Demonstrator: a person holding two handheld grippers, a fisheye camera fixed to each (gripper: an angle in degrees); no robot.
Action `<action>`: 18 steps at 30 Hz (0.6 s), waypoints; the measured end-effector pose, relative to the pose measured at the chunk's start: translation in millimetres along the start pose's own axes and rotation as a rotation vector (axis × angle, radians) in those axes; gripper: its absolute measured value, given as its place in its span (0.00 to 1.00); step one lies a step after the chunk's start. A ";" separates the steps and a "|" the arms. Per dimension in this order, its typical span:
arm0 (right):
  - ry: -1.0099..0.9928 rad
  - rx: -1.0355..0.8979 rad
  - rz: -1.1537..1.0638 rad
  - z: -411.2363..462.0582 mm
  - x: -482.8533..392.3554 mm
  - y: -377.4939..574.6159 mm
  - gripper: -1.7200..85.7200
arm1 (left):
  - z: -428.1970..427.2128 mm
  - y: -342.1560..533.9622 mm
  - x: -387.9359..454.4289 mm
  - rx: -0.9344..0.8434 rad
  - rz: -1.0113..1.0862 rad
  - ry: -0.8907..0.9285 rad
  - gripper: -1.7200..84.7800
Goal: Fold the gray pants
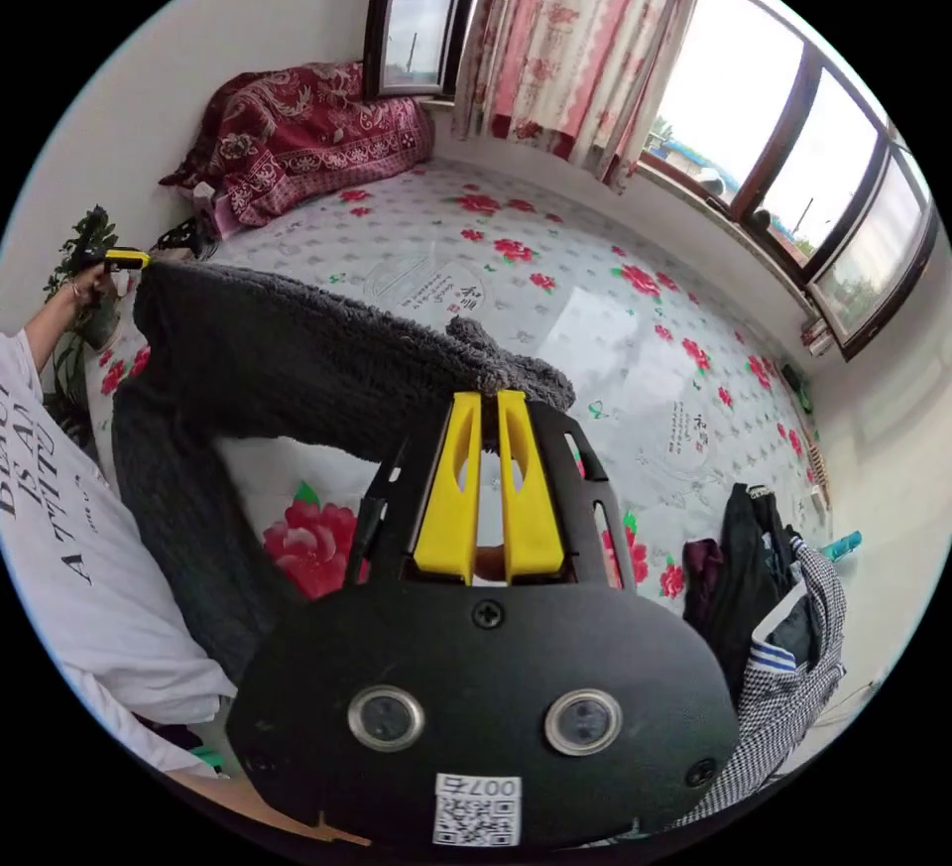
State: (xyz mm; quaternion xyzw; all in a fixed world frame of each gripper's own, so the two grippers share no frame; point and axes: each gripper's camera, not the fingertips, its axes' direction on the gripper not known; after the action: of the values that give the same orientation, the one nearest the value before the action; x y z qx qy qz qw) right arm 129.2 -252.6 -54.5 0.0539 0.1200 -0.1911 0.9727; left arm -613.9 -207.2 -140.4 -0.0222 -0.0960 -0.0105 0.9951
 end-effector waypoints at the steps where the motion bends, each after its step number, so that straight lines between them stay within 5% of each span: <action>1: 0.028 0.031 0.001 -30.8 -15.5 24.8 0.03 | -31.4 25.2 8.2 0.045 0.000 0.002 0.01; 6: 0.057 -0.028 0.040 -85.9 -83.4 141.1 0.03 | -85.3 147.8 44.7 0.042 -0.033 -0.025 0.01; 12: -0.117 -0.507 0.237 21.7 -153.9 298.8 0.03 | 18.7 290.4 65.7 -0.315 -0.222 0.027 0.01; 18: -0.112 -0.505 0.227 23.0 -153.4 310.5 0.03 | 27.9 274.7 66.1 -0.325 -0.156 0.007 0.01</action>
State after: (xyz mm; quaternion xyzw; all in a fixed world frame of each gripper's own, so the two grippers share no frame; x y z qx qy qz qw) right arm 115.7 84.9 25.0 -0.1875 0.1030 -0.0476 0.9757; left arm -547.4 67.3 -111.9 -0.1754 -0.0908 -0.1030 0.9749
